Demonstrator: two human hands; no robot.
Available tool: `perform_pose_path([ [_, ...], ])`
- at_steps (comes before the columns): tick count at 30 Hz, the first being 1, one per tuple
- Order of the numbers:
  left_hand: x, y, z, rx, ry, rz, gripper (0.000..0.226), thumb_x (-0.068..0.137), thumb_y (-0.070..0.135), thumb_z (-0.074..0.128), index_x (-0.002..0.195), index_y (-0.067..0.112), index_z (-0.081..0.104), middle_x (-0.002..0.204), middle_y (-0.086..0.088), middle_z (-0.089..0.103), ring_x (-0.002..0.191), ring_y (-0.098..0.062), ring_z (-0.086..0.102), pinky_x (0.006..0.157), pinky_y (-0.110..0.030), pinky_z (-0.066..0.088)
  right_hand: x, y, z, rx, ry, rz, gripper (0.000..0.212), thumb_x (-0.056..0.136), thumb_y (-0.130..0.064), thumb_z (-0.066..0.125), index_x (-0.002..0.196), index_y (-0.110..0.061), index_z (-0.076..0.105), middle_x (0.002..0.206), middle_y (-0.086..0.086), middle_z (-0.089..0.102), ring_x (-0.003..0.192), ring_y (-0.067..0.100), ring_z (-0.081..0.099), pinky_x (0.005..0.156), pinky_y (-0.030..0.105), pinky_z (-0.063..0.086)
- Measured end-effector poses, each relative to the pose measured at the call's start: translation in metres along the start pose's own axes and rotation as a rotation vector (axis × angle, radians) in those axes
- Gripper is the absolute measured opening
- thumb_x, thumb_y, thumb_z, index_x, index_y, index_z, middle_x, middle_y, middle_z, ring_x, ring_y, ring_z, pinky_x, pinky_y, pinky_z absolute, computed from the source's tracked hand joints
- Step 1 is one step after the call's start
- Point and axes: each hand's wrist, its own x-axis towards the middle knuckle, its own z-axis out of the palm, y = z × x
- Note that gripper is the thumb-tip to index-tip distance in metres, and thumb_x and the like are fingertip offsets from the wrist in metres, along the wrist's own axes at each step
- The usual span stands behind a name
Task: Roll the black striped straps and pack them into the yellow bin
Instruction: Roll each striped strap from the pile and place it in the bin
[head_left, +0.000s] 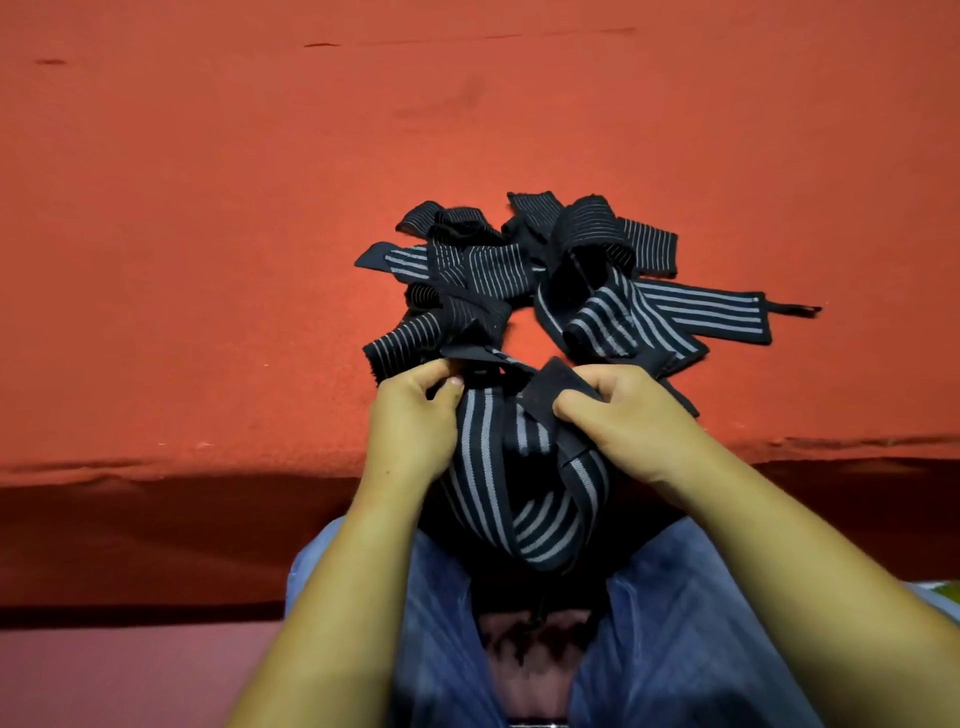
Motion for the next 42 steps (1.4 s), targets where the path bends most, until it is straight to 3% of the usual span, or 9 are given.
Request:
perform_pose_path([
  [5,0.004,0.000,-0.001,0.044,0.039,-0.024,0.020,0.102,0.018,0.059,0.105,0.019,0.078,0.101,0.011,0.078,0.100,-0.010,0.072,0.091,-0.029,0.055,-0.017,0.014,-0.019,0.171,0.159,0.007,0.030,0.074,-0.027,0.058,0.077,0.003,0.060,0.068,0.000,0.056,0.066,0.013,0.048,0.063,0.033,0.036],
  [10,0.006,0.000,-0.006,-0.039,-0.011,-0.103,0.046,0.103,0.016,0.061,0.148,0.022,0.053,0.137,0.005,0.067,0.129,-0.009,0.060,0.111,-0.036,0.048,-0.041,0.021,-0.034,0.299,0.164,0.053,0.023,0.081,-0.024,0.062,0.085,-0.002,0.068,0.074,0.007,0.069,0.070,0.021,0.060,0.070,0.038,0.045],
  [19,-0.041,0.053,-0.053,-0.643,-0.352,-0.078,0.027,0.092,0.018,0.061,0.117,0.016,0.068,0.092,-0.002,0.079,0.071,-0.006,0.071,0.063,-0.016,0.055,-0.078,0.025,-0.029,0.171,-0.314,0.158,0.025,0.105,-0.014,0.056,0.115,-0.024,0.077,0.111,-0.002,0.080,0.106,0.015,0.075,0.092,0.027,0.058],
  [23,-0.054,0.070,-0.068,-0.648,-0.456,-0.046,0.023,0.089,0.016,0.058,0.109,0.012,0.068,0.072,0.002,0.070,0.051,-0.001,0.058,0.048,-0.011,0.045,-0.084,0.028,-0.023,0.163,-0.203,0.100,0.024,0.103,-0.012,0.059,0.113,-0.023,0.078,0.109,0.000,0.080,0.106,0.019,0.076,0.096,0.035,0.058],
  [27,-0.055,0.055,-0.069,-0.477,-0.626,-0.089,0.005,0.090,0.013,0.067,0.093,0.014,0.071,0.071,0.000,0.067,0.059,-0.005,0.061,0.055,-0.015,0.049,-0.087,0.030,-0.023,0.366,-0.058,0.002,0.017,0.092,-0.013,0.068,0.101,-0.019,0.081,0.099,0.006,0.081,0.090,0.015,0.075,0.076,0.023,0.057],
  [30,-0.060,0.045,-0.060,-0.325,-0.747,-0.189,0.018,0.100,0.013,0.064,0.089,0.023,0.074,0.079,-0.002,0.071,0.067,-0.010,0.066,0.065,-0.029,0.056,-0.088,0.029,-0.024,0.541,-0.030,-0.046,0.027,0.081,-0.018,0.060,0.096,-0.024,0.083,0.092,0.005,0.080,0.081,0.014,0.074,0.069,0.021,0.057],
  [35,-0.068,0.037,-0.036,-0.198,-0.794,-0.185,0.020,0.104,0.036,0.058,0.119,0.029,0.070,0.107,-0.003,0.075,0.096,-0.016,0.070,0.087,-0.027,0.054,-0.087,0.024,-0.025,0.653,-0.046,-0.072,0.029,0.080,-0.016,0.058,0.093,-0.025,0.083,0.087,0.005,0.077,0.077,0.014,0.072,0.064,0.022,0.056],
  [38,-0.070,0.049,-0.019,-0.394,-0.802,-0.268,0.051,0.101,0.060,0.042,0.133,0.027,0.064,0.124,0.001,0.074,0.109,-0.013,0.068,0.091,-0.028,0.053,-0.088,0.022,-0.025,0.619,-0.077,-0.080,0.029,0.080,-0.016,0.057,0.091,-0.026,0.083,0.085,0.005,0.077,0.075,0.015,0.071,0.063,0.023,0.055],
  [42,-0.073,0.068,-0.001,-0.672,-0.678,-0.314,0.044,0.104,0.040,0.047,0.126,0.007,0.067,0.119,-0.012,0.075,0.107,-0.023,0.072,0.096,-0.036,0.054,-0.090,0.022,-0.023,0.544,-0.113,-0.078,0.027,0.082,-0.018,0.059,0.096,-0.024,0.082,0.090,0.009,0.078,0.080,0.020,0.072,0.067,0.026,0.057],
])
